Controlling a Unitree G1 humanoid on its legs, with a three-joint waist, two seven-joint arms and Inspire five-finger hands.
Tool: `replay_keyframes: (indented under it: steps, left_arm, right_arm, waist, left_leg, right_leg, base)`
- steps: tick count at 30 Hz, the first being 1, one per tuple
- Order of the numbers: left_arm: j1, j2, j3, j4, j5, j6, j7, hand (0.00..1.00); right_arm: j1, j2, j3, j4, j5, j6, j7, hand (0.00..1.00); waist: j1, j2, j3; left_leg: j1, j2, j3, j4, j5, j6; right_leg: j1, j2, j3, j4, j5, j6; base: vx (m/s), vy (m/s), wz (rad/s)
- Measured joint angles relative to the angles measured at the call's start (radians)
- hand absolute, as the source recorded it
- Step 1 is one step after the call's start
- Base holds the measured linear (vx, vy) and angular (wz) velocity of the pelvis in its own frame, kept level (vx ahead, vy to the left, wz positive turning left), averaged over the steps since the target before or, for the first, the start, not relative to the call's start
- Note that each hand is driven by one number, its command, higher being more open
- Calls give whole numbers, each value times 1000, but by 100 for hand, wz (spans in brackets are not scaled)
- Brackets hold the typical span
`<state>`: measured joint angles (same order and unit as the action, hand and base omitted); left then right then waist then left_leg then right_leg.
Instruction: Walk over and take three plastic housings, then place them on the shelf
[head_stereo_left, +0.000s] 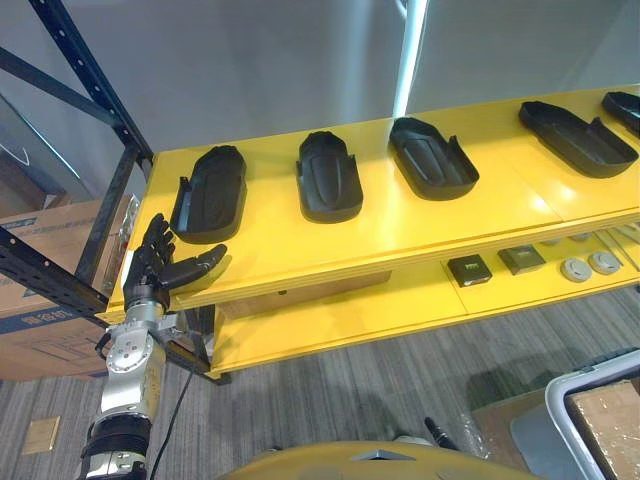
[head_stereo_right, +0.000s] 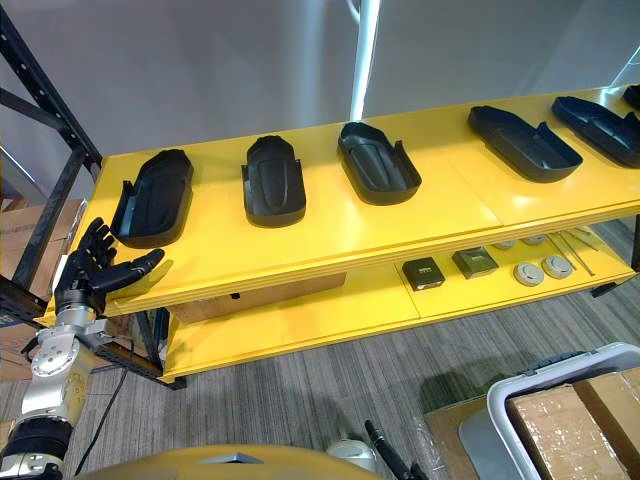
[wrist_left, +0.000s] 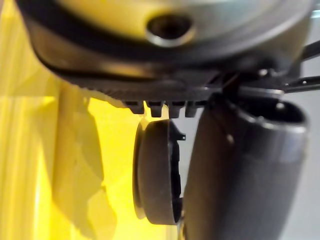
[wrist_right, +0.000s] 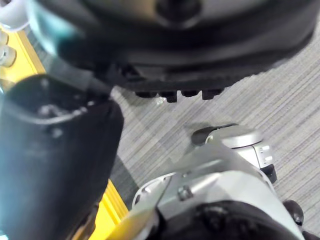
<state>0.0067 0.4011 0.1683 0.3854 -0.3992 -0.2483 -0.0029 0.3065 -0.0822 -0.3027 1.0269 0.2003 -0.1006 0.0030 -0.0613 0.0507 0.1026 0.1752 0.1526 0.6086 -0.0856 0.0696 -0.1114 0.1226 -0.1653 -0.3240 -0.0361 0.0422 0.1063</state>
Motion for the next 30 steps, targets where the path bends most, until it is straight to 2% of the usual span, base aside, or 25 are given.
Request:
replay_keyframes:
  steps: [17,19,22,23,25,26,27,28,30]
  left_arm:
    - [0,0,-2,0,1,0,-17,100]
    - [0,0,-2,0,91,-18,113,100]
    - [0,0,-2,-13,139,-78,203,100]
    - [1,-1,-2,-53,139,-75,221,100]
    - [25,-22,-1,-278,139,-79,259,100]
    - [38,-25,-6,-415,139,-111,242,100]
    - [38,-25,-8,-470,139,-132,223,100]
    - [32,-25,-9,-560,140,-178,170,100]
    - [15,-25,-27,-653,138,-228,92,100]
  right_arm:
    - [0,0,-3,0,0,0,-1,100]
    - [0,0,-3,0,1,0,-3,100]
    - [1,0,-3,0,2,1,-11,100]
    - [1,0,-3,2,2,1,-11,100]
    - [-6,0,-10,22,2,1,-11,100]
    - [-8,0,-21,30,2,0,-12,100]
    - [-7,0,-25,33,3,0,-12,100]
    - [-9,0,-31,40,2,0,-12,100]
    - [-9,-1,-43,43,2,-1,-12,100]
  waist:
    - [-1,3,-2]
    - [-1,4,-2]
    - [0,5,-3]
    - [3,6,-3]
    - [11,1,-4]
    - [15,1,-3]
    - [16,1,-3]
    - [16,4,-5]
    - [16,15,-12]
  left_leg:
    - [1,0,0,0,0,0]
    - [2,0,0,0,0,0]
    - [2,0,0,0,0,0]
    - [1,0,-1,0,0,0]
    - [-10,-2,-9,0,1,1]
    - [-9,-3,-9,0,1,1]
    - [-8,-4,-10,0,1,1]
    - [-8,-4,-9,-1,1,1]
    - [-8,-3,-9,-3,1,1]
  right_leg:
    - [0,0,0,0,1,1]
    - [1,0,0,1,1,1]
    - [1,0,0,2,1,1]
    - [0,-1,1,4,1,1]
    - [-2,-4,-2,11,2,3]
    - [-3,-6,-2,16,1,1]
    - [-1,-7,-2,16,0,1]
    - [0,-7,-1,17,0,1]
    - [0,-6,-1,17,0,1]
  base:
    - [0,0,0]
    - [0,0,0]
    - [0,0,0]
    - [0,0,6]
    - [0,0,9]
    - [0,0,4]
    - [0,0,0]
    - [0,0,0]
    - [0,0,0]
